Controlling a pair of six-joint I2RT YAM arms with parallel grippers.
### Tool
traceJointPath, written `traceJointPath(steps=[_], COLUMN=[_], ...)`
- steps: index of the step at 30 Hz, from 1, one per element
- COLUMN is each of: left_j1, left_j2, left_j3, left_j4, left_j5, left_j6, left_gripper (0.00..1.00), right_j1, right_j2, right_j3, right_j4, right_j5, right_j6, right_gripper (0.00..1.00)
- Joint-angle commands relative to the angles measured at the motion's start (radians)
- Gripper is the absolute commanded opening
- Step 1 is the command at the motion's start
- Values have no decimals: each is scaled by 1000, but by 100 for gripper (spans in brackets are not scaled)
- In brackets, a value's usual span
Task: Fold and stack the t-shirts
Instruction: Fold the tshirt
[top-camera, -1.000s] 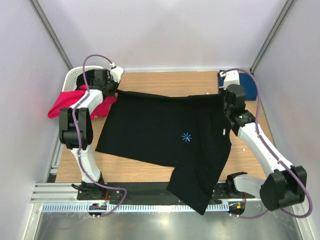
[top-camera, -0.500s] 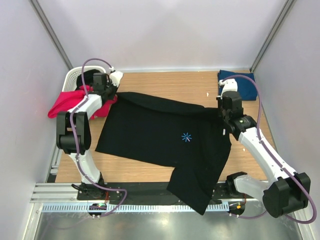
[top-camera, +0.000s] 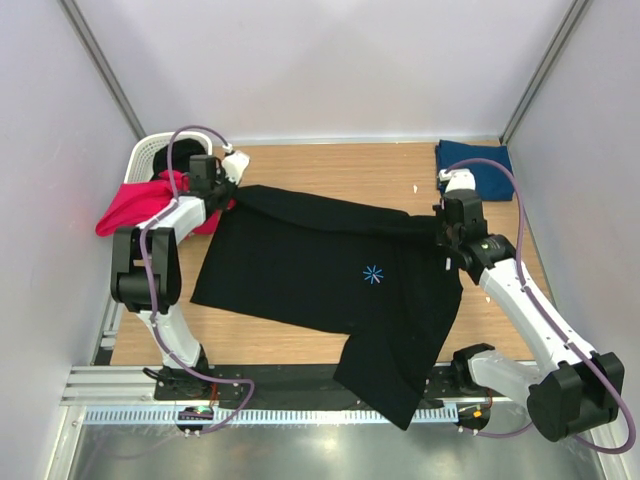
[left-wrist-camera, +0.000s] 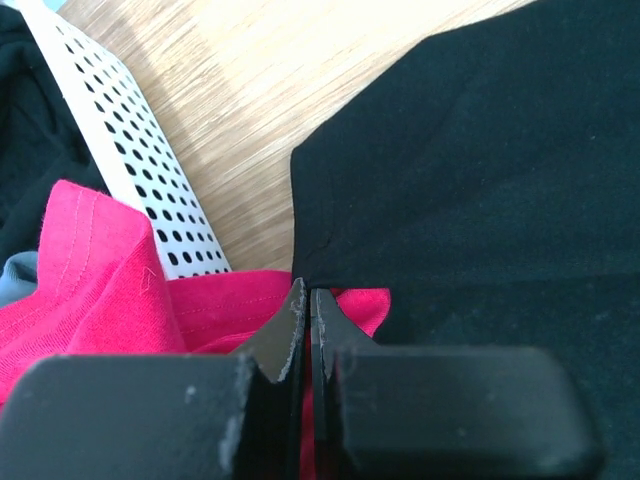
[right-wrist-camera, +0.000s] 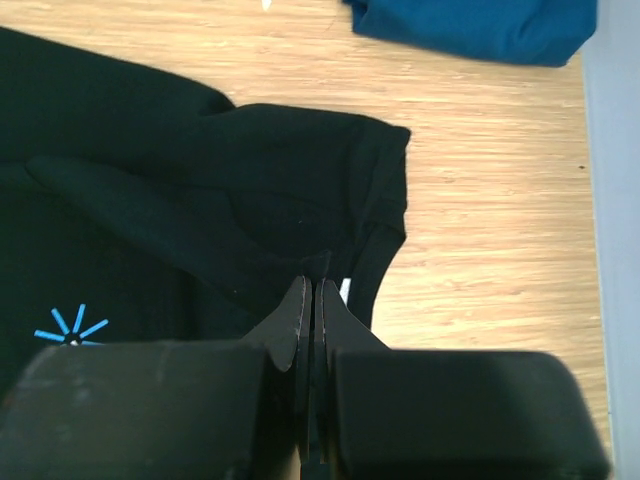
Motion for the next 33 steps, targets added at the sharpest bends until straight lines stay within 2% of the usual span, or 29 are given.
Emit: traceJointPath(steps=[1, 10, 21, 33], left_j1=[0, -7, -16, -20], left_j2=[-27, -49, -17, 5], left_j3=[-8, -84, -80, -69], left_j4=[48, 59, 59, 60], left_j5=[-27, -43, -61, -103], left_j6=[25, 68, 83, 89], left_gripper=[0, 0, 0, 0], right_j1=[4, 4, 7, 8], right_j2=[-37, -39, -5, -34], right_j3=[0, 22, 48, 100], right_j4=[-23, -95, -213, -276], right_j5=[-44, -21, -214, -176], right_j6=[32, 20, 59, 70], right_gripper=[1, 1, 1, 1])
